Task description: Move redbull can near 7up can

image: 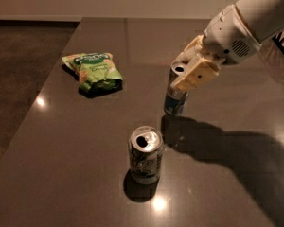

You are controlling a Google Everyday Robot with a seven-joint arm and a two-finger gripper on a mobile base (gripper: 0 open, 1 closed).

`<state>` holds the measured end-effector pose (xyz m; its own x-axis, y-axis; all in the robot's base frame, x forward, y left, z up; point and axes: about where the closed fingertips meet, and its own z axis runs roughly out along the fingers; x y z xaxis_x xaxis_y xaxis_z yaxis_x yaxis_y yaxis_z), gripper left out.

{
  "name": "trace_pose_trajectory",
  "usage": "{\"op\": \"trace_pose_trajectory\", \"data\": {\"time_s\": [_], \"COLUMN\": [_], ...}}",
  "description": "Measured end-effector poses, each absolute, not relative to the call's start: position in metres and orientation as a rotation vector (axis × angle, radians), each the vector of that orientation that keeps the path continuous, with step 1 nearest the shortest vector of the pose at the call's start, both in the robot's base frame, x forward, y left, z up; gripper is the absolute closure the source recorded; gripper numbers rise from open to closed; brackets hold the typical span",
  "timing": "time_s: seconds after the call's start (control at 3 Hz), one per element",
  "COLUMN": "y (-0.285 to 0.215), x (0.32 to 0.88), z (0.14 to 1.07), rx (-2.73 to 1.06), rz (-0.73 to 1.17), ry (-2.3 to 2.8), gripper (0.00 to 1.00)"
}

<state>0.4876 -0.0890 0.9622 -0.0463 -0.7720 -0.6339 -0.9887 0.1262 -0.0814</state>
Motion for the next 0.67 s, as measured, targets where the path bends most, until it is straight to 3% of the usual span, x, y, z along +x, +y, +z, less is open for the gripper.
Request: {"op": "trace_pose_trajectory", "data": {"time_s": [0.67], "y": [-0.050], "x": [0.434], "z": [0.955], "rx": [-1.991], "rz": [0.635], "ry": [1.632], "gripper": [1.00]}}
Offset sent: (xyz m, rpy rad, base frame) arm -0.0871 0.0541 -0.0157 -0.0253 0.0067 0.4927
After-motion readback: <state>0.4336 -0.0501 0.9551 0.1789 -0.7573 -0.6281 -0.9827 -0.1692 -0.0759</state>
